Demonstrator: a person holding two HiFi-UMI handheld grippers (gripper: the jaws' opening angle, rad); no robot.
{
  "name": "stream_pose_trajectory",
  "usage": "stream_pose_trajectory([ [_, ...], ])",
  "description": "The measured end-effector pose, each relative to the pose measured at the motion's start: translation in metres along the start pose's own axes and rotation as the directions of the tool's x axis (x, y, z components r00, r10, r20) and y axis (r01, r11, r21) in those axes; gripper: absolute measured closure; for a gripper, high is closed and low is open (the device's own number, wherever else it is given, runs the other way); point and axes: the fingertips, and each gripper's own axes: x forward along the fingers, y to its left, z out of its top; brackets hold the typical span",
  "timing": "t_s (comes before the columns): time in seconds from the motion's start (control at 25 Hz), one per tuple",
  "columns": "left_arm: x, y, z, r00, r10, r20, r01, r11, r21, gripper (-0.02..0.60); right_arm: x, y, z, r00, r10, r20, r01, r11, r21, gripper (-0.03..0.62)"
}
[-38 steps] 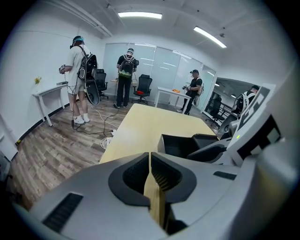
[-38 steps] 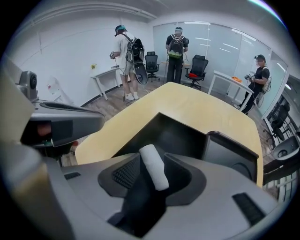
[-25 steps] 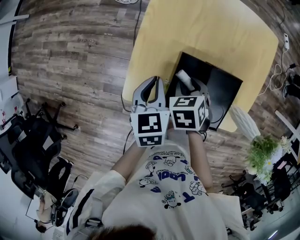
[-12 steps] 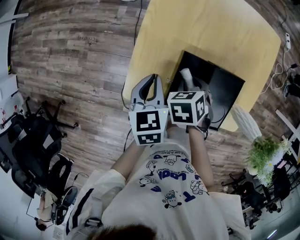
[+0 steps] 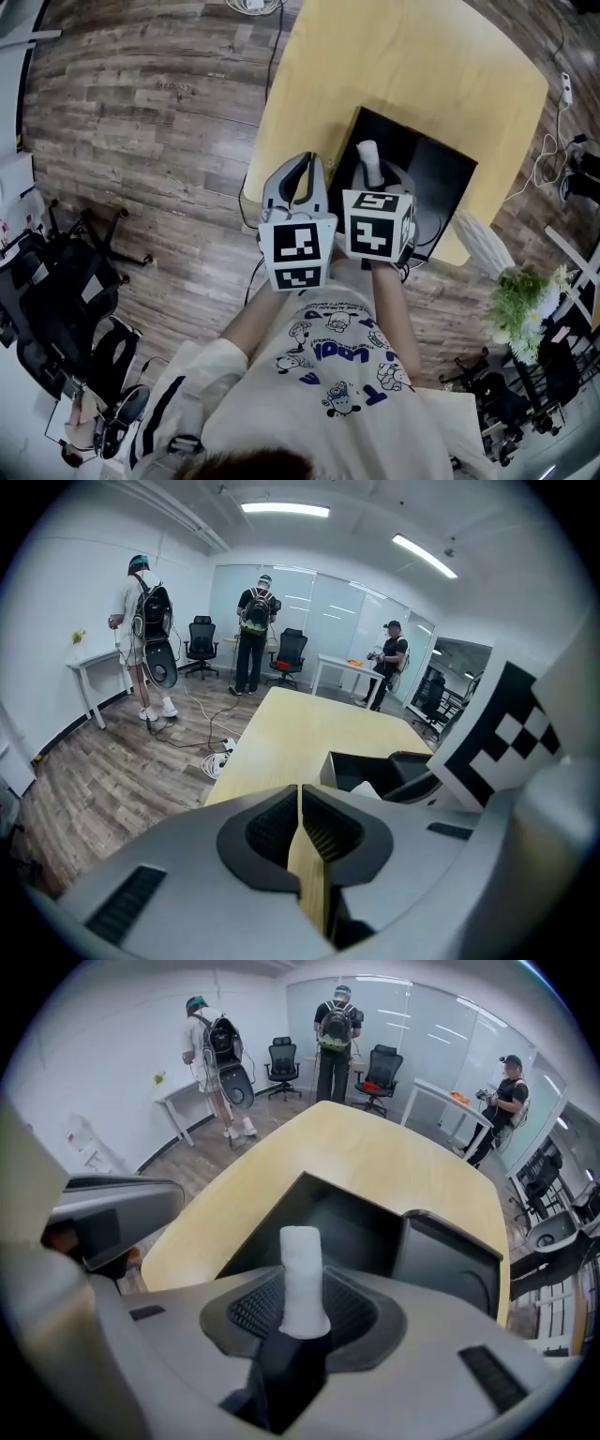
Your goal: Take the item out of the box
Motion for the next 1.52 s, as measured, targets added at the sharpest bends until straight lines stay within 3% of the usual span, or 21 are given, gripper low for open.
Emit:
stream_pose_trajectory([
  [0.32, -0.015, -0.015, 0.019, 0.998, -0.018, 0.06, 0.016, 0.999, 0.03, 0.557, -0.031, -0.006, 0.014, 0.992, -0.019, 0.124, 0.012, 0.998, 0.054, 0.454],
  [0.6, -0.039, -0.025, 0.039, 0.991, -0.022, 0.133, 0.014, 0.998, 0.055, 0.557, -0.068, -0.013, 0.027, 0.968, -0.039, 0.248, 0.015, 0.995, 0.098, 0.454],
  [0.96, -0.065, -0.047, 0.069, 0.97, -0.044, 0.239, 0.022, 0.995, 0.095, 0.556, -0.111, -0.023, 0.048, 0.907, -0.062, 0.417, 0.014, 0.993, 0.117, 0.454],
  [1.52, -0.111, -0.059, 0.101, 0.921, -0.043, 0.388, -0.011, 0.991, 0.135, 0.557, -0.166, -0.015, 0.059, 0.815, -0.069, 0.576, 0.012, 0.995, 0.103, 0.454],
])
